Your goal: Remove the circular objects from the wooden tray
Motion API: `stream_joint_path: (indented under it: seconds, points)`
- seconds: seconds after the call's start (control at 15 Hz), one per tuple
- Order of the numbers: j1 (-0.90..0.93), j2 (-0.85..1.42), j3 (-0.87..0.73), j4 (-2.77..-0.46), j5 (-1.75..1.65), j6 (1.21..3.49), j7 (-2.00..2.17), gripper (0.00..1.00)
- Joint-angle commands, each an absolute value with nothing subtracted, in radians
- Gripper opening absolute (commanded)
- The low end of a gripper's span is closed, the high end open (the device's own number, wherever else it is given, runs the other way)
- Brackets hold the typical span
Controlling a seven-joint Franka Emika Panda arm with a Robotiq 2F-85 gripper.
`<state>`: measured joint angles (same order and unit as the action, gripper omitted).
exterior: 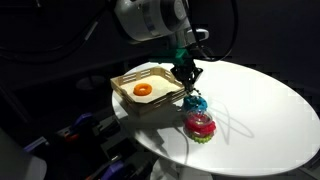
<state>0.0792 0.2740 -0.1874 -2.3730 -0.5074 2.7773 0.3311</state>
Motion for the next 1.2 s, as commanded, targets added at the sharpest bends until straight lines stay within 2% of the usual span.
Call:
stream_joint_path:
  seconds: [0.0,0.07,0.53,0.6,1.13]
  points:
    - [0.107,0.302,-0.204,-2.347,-0.51,2.747,0.347,0.2]
    - [0.11,0.305,-0.205,-2.348,-0.506,2.745,0.343,0.4]
    - [0.079,0.255,-0.147,-2.373,-0.392,2.722,0.249,0.93]
    - [0.072,0.241,-0.132,-2.377,-0.354,2.716,0.22,0.98]
    - [0.026,0.134,0.017,-2.391,-0.044,2.63,-0.054,1.0]
